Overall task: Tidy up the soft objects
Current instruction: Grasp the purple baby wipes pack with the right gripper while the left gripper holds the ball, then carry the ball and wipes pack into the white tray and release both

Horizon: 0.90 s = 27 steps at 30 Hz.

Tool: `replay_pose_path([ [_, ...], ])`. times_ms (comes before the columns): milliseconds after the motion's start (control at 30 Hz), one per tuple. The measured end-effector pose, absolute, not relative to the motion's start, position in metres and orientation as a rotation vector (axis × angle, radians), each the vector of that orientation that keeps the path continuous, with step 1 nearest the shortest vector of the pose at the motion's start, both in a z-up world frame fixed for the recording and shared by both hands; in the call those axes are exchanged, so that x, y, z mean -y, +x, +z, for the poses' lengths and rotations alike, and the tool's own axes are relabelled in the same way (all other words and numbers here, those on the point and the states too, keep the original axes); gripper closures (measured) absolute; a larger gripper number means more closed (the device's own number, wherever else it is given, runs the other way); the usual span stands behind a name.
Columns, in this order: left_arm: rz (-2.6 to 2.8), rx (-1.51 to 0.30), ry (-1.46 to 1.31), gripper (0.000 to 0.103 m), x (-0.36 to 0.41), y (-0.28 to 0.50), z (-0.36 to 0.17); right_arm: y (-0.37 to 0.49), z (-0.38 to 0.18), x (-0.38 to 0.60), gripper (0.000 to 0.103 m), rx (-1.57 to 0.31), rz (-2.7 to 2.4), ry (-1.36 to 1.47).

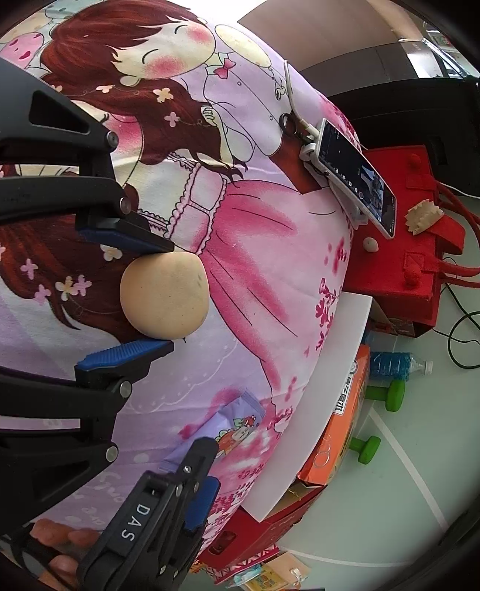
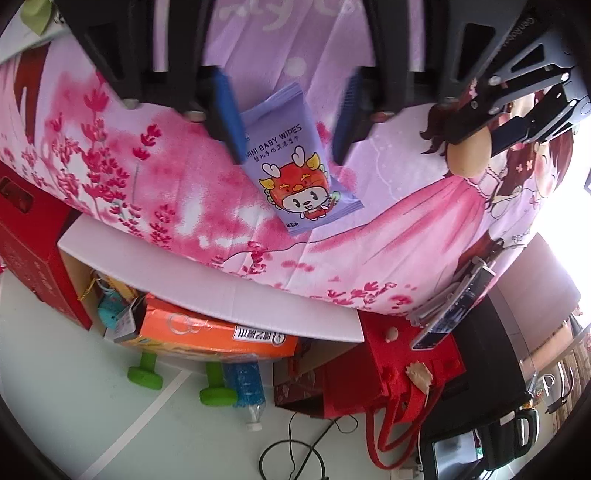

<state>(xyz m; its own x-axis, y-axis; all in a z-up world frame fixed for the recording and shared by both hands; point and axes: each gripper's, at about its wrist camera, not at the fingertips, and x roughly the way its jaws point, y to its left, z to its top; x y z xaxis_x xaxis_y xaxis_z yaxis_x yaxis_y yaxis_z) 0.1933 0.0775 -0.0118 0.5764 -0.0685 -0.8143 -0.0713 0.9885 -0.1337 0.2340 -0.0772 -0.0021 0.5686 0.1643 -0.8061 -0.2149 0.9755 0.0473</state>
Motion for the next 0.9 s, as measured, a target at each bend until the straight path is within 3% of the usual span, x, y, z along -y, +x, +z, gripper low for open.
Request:
replay_pose_path([
  [167,-0.001,-0.961,-0.157,0.056,-0.078,0.198,-0.016,0.248,-0.014,0.078,0.03,-0.976,0.244,-0.042],
  [500,-0.006,-0.969,-0.165,0.056,-0.079,0.201,-0.02,0.268,-0.032,0.077,0.03,-1.016,0.219,-0.055],
  [700,-0.01,-0.975,-0.167,0.056,-0.08,0.2,-0.02,0.264,-0.031,0.074,0.049,-1.011,0.184,-0.067],
  [900,-0.025,-0.988,-0.175,0.056,-0.08,0.192,-0.018,0.247,-0.031,0.076,0.053,-1.022,0.144,-0.038],
])
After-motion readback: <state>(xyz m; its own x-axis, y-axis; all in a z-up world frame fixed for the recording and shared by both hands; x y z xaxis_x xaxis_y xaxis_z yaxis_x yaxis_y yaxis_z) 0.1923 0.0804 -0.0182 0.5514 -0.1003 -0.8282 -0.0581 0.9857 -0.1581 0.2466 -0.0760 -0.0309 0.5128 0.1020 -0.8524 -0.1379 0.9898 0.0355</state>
